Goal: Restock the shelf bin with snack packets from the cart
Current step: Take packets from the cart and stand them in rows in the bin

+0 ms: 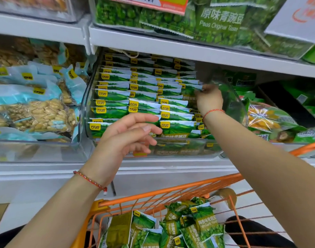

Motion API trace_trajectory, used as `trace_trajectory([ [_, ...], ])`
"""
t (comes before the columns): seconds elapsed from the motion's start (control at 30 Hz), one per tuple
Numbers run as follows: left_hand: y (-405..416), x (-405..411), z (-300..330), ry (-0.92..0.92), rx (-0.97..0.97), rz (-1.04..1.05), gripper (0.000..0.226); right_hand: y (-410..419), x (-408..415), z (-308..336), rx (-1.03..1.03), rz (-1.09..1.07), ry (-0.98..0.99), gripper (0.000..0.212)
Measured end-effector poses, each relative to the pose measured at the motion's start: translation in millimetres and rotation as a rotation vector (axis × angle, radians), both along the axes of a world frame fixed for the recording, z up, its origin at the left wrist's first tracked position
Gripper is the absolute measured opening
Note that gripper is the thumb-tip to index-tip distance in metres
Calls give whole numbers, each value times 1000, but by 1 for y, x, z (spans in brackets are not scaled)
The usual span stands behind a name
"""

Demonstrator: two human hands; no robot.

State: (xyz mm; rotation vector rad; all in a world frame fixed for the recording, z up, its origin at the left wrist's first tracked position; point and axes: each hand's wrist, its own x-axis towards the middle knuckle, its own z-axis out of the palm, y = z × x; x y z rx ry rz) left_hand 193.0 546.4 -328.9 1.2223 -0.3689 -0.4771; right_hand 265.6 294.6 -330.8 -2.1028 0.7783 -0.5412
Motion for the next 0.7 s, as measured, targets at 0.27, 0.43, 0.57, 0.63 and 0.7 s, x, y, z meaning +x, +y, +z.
trace_trajectory([
  [0.27, 2, 0, -1, 6, -16, -13, 32, 7, -23, -5, -539, 322, 9, 47],
  [0.43, -1, 1, -1, 0, 13, -5, 28, 8, -20, -4, -633, 462, 243, 62],
  [0.57, -2, -7, 5, -106, 138, 40, 25, 9, -34, 13, -670, 433, 252, 63],
  [0.63, -2, -20, 12, -227, 256, 53, 23, 8, -49, 24, -677, 438, 218, 60],
  [0.7, 1, -38, 19, -329, 323, 28, 19, 6, -72, 33, -689, 426, 193, 51],
])
